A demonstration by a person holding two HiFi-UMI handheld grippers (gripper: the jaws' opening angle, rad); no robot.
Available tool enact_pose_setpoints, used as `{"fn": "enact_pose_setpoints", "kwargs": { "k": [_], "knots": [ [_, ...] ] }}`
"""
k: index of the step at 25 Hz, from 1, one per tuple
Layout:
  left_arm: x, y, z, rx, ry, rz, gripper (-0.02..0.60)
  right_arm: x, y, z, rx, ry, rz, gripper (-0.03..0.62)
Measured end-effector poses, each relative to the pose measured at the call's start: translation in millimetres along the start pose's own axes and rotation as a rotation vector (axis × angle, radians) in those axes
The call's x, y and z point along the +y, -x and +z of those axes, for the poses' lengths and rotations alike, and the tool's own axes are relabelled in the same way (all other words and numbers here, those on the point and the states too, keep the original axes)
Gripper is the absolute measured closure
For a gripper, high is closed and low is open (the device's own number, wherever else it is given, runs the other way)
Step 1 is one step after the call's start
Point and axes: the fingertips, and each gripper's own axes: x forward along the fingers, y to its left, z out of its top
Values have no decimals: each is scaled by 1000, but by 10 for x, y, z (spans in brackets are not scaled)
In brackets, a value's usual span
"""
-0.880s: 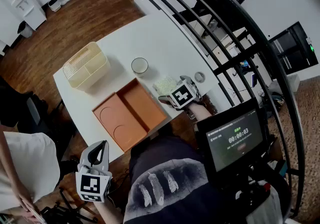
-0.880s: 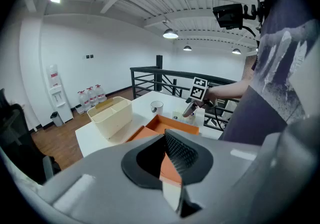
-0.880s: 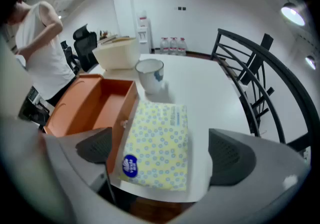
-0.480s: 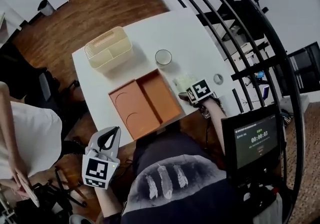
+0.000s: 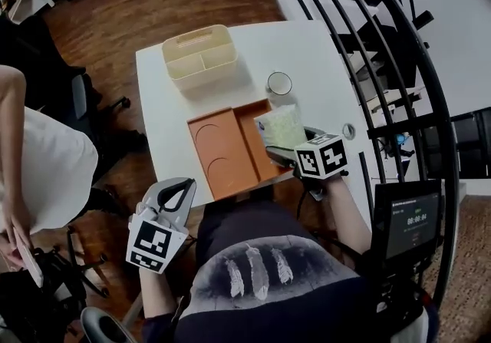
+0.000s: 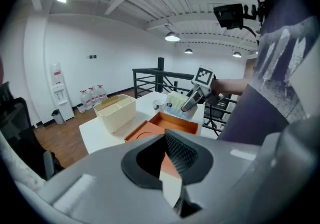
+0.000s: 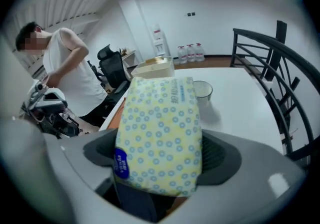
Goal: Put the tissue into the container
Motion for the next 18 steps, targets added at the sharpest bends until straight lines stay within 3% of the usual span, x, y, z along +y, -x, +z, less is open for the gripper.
{"fn": "enact_pose_setpoints", "kwargs": {
  "k": [11, 15, 18],
  "knots": [
    [159, 299, -269, 3, 32, 20, 568, -9, -796, -336, 147, -38, -124, 120],
    [199, 316, -314, -9, 65, 23, 568, -46, -831, -336, 115, -22, -175, 120],
    [225, 307, -300, -5, 47, 15, 568, -1, -707, -188, 60, -2, -161, 120]
  ]
}}
